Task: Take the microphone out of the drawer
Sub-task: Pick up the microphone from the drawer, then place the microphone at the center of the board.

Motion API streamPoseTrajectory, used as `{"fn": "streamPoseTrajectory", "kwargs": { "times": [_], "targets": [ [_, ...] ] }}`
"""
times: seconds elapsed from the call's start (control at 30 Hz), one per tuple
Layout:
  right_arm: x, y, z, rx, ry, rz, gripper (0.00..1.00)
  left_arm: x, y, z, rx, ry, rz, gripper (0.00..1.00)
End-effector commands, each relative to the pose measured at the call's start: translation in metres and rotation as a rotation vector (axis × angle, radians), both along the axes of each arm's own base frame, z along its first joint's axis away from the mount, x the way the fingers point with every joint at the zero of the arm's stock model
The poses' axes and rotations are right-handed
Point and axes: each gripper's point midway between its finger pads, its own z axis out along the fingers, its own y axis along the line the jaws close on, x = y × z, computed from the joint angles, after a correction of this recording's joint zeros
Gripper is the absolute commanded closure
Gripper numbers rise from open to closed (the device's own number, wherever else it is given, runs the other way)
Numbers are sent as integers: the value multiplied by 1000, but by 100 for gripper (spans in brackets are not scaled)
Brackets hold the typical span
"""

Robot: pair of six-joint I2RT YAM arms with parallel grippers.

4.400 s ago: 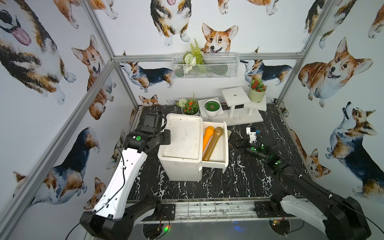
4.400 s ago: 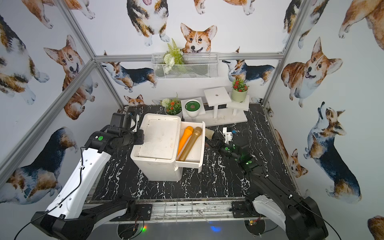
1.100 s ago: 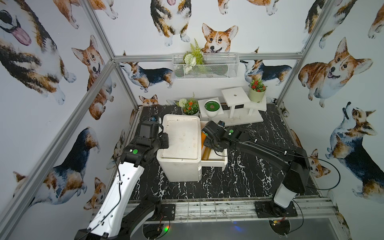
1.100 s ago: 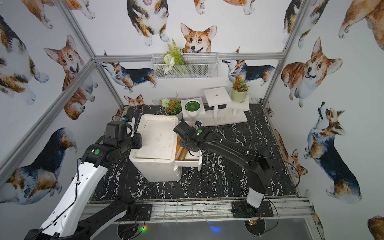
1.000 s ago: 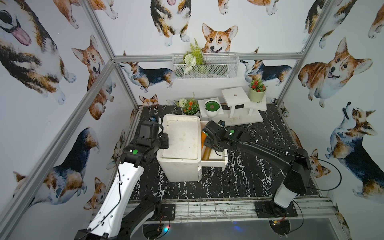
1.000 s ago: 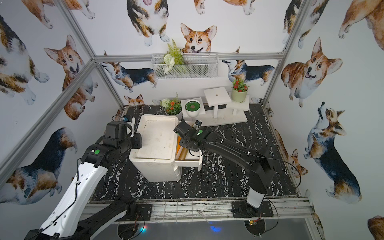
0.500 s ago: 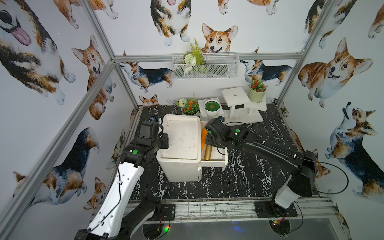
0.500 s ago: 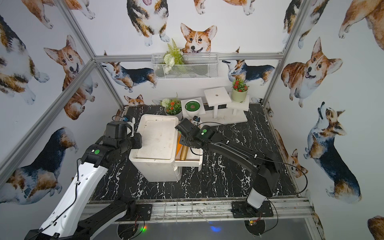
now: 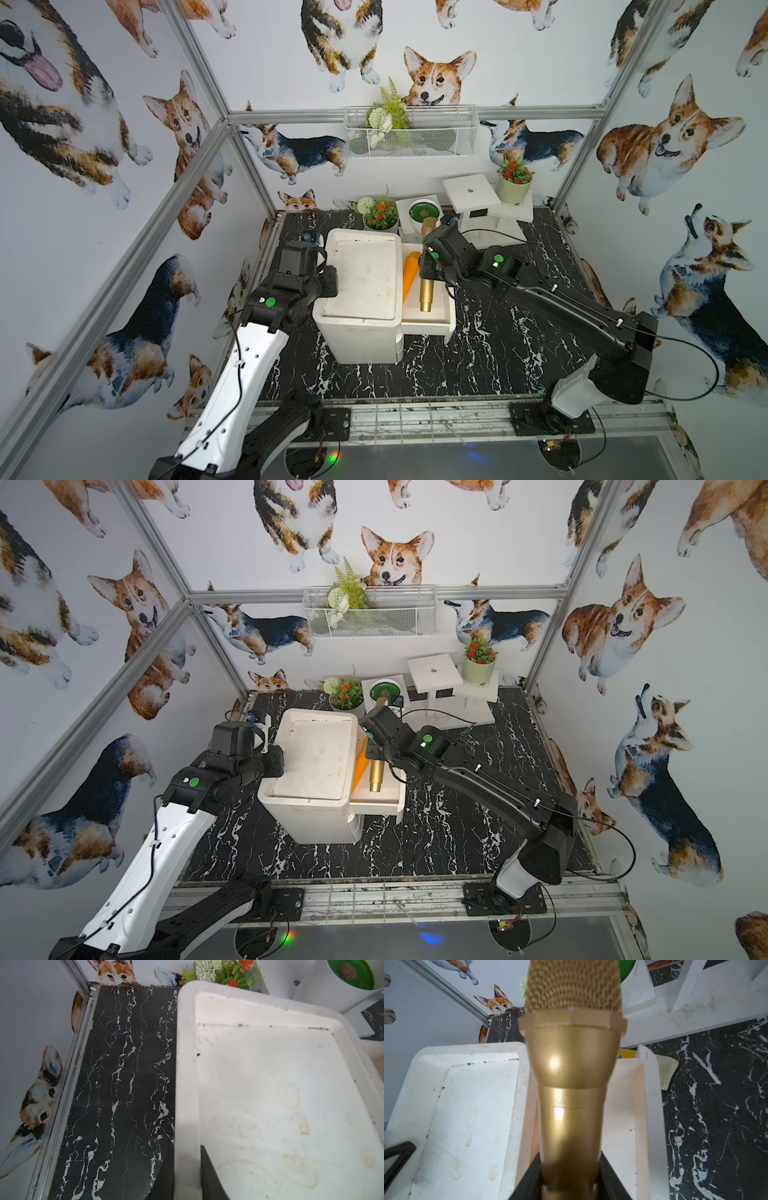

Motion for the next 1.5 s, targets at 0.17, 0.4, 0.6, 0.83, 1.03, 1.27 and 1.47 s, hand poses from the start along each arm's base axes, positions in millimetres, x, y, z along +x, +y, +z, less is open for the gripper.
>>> {"fn": "streamPoseTrajectory", "kwargs": {
  "times": [0.17,0.4,0.6,0.83,1.03,1.27,1.47],
  "targets": [
    [9,-57,29,-45,-94,-47,84,3,-5,18,-39,-60,-14,100],
    [1,-121,9,-92,-56,-125,84,0,-4,16,-43,-54,-10,100],
    [-14,-168,-24,-108,19,-194,84,-1,-4,13,-41,-44,-8,100],
    [-31,-190,-69,-91,130,-208,84,0,-5,11,-45,-39,-5,100],
    [-32,-180,-112,-105,224,-156,84,-1,-4,12,-52,-44,-1,100],
    [-21,-166,-155,-176,310,-89,82,-3,-4,12,-56,-46,0,100],
    [-9,-155,-183,-222,367,-49,81,-5,-4,12,-62,-47,-2,100]
  ]
}}
